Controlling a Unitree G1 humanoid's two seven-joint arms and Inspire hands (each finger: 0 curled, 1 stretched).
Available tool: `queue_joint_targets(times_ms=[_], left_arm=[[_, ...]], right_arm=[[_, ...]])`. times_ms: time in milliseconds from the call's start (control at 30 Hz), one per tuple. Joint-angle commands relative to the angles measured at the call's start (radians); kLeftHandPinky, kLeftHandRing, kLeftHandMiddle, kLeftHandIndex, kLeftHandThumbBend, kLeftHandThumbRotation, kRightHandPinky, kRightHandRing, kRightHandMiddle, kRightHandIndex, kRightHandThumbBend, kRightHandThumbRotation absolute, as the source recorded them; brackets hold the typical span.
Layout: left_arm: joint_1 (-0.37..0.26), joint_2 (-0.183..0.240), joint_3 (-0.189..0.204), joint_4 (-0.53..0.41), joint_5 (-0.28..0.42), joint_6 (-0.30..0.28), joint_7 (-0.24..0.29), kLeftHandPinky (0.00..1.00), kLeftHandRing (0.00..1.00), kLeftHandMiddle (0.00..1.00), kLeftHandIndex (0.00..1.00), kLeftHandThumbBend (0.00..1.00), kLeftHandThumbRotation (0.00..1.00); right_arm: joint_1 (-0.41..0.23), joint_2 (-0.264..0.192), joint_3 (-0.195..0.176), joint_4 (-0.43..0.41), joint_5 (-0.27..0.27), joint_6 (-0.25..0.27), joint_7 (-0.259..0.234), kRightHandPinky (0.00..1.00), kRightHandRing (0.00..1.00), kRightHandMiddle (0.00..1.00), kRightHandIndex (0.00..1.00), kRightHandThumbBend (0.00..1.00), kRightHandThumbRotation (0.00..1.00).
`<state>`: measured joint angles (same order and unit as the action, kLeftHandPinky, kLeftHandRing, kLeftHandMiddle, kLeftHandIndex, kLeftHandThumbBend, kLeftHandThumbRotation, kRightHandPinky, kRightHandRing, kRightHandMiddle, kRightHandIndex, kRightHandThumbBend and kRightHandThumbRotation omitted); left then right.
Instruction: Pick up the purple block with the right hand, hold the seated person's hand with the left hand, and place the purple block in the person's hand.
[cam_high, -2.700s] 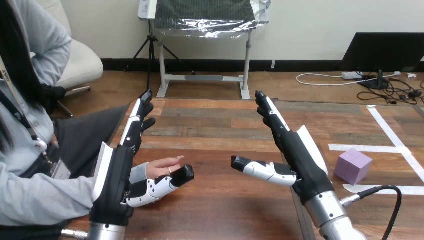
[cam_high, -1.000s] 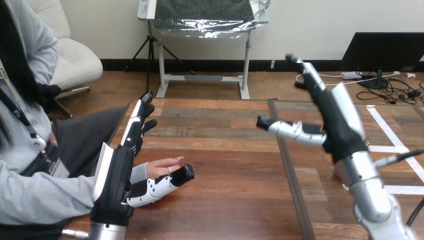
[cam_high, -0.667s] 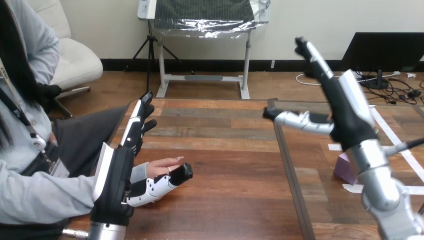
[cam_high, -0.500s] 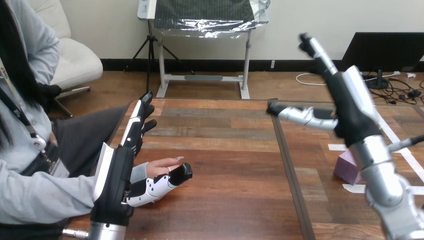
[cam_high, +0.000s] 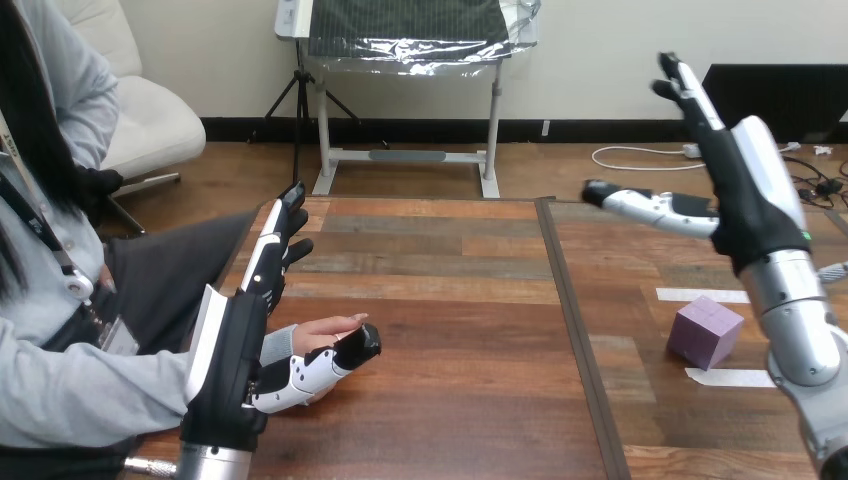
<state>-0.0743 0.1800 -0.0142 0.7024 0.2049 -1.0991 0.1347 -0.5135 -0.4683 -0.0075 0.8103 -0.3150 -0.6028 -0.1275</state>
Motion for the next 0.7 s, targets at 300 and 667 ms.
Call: queue_joint_targets(times_ms=[300,667], left_arm=[[-0.051,0.000,0.018,-0.012,0.002,-0.025,0.010,0.87,0.94,0.96,0.96,1.00,0.67],[-0.039,0.002,0.020,-0.029,0.001,-0.023,0.006,0.87,0.94,0.97,0.95,1.00,0.64]], right_arm=[[-0.142,-0.072,0.006,0.168,-0.043,-0.004,-0.082,0.83,0.95,0.92,0.96,1.00,0.56],[-0.176,-0.097,0.011,0.266,-0.056,0.013,-0.102,0.80,0.93,0.90,0.93,1.00,0.53]])
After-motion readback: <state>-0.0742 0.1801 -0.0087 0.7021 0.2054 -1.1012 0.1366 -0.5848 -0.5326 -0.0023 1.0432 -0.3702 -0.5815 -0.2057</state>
